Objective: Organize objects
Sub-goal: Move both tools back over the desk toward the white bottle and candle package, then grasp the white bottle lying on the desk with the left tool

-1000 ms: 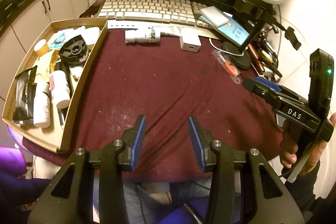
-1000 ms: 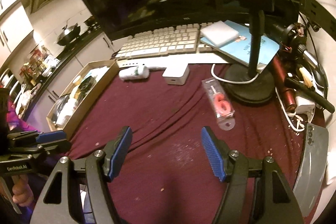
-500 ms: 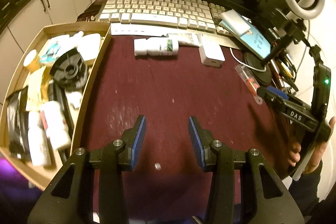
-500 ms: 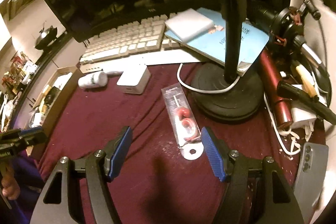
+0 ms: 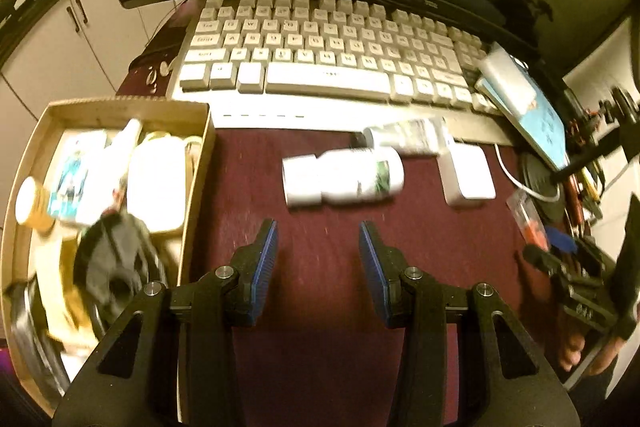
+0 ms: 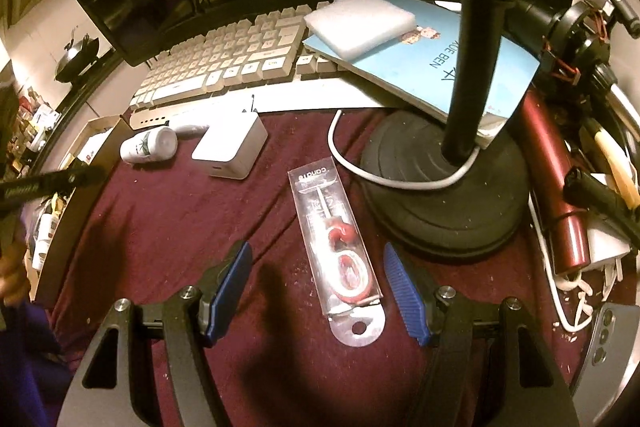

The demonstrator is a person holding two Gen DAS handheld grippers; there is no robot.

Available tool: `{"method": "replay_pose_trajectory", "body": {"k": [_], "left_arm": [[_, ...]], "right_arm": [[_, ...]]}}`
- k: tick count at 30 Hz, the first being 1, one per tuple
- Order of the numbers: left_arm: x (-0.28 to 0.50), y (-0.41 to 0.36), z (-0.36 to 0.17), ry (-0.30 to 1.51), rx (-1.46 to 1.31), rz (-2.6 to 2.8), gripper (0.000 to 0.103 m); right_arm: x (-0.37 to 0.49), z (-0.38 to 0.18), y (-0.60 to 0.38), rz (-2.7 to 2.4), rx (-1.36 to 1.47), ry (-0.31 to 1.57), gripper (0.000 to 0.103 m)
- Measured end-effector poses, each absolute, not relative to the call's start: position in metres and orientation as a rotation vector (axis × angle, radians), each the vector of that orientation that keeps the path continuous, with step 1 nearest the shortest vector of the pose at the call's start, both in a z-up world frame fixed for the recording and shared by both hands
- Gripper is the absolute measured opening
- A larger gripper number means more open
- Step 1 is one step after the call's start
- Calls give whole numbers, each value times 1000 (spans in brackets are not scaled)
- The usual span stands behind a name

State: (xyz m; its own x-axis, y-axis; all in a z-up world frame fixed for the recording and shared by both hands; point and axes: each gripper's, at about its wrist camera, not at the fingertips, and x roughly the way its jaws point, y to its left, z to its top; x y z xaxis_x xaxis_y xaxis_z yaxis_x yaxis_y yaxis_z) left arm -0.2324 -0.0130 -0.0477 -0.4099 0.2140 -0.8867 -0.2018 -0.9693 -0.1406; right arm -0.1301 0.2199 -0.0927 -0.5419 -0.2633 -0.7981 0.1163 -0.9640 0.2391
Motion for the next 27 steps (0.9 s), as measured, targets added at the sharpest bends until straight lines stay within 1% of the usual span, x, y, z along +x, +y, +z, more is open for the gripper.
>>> {"method": "replay_pose_trajectory", "body": {"k": [6, 11, 17, 20, 27], "left_arm": [[-268, -12, -47, -118, -1533, 2381, 42], [-293, 0, -56, -46, -1561, 2365, 42], [-302, 2, -75, -114, -1602, 2270, 42], [-290, 6, -76, -73, -1614, 2258, 42], [-247, 19, -67, 100, -1564, 2247, 42]], "right_arm": [[-130, -93, 218, -2573, 1362, -217, 68], [-128, -92, 221, -2569, 1359, -228, 68], [-124, -91, 221, -2551, 1347, -246, 68], [-123, -90, 219, -2542, 1332, -247, 68], [-122, -90, 216, -2525, 1329, -247, 68]]}}
